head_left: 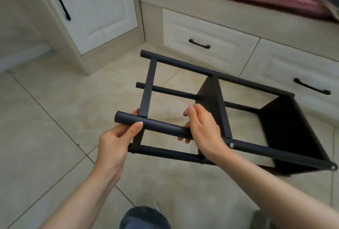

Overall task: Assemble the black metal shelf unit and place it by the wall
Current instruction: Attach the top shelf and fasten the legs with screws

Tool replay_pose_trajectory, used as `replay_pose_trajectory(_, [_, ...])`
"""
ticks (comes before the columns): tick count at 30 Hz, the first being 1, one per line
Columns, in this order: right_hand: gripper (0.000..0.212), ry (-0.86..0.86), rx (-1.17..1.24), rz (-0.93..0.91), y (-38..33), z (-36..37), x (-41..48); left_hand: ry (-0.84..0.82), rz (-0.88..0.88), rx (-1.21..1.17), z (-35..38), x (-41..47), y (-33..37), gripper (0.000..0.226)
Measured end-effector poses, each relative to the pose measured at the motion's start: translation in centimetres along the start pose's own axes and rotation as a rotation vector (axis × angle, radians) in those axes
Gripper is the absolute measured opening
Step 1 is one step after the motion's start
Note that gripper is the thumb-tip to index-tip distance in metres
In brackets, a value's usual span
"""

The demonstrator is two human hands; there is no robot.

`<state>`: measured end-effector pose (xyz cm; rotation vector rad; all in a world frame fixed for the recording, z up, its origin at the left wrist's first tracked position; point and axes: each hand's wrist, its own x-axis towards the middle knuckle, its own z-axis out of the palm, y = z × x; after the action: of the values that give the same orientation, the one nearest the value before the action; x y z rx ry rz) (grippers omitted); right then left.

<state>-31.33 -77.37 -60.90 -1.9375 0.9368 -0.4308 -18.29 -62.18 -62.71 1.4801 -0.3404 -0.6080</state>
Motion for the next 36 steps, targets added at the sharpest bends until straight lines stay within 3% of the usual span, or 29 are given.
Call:
replay_pose_trajectory(3, [0.026, -0.022, -0.051, 0.030, 2.2, -0.6, 0.1, -0.037, -0.074, -0.017, 0.6, 0.1, -2.7, 0.036])
replay_pose_trajectory(8, [0.024, -0.077, -0.090, 0.105, 5.6, -0.9, -0.1, -0.068, -0.186, -0.057, 1.6, -0.3, -6.4, 0.058])
replay_pose_trajectory(20, [0.028, -0.149, -0.222, 0.180, 9.3, 0.1, -1.7, -0.044, -0.404, -0.157, 1.0, -2.8, -11.5, 0.060])
replay_pose_trajectory(27, [0.028, -0.181, -0.241, 0.168, 10.0, -1.0, -2.9, -0.101, -0.269, 0.070, 0.6, -3.8, -11.1, 0.043])
replay_pose_trajectory(31, [0.028, -0.196, -0.245, 0.169, 10.2, -1.3, -3.4, -0.180, -0.183, 0.250, 0.3, -3.6, -10.2, 0.063])
replay_pose_trajectory(36, [0.028, -0.244, -0.247, 0.168, 10.6, -1.2, -3.7, -0.392, -0.157, 0.387, -0.3, -2.3, -9.1, 0.088])
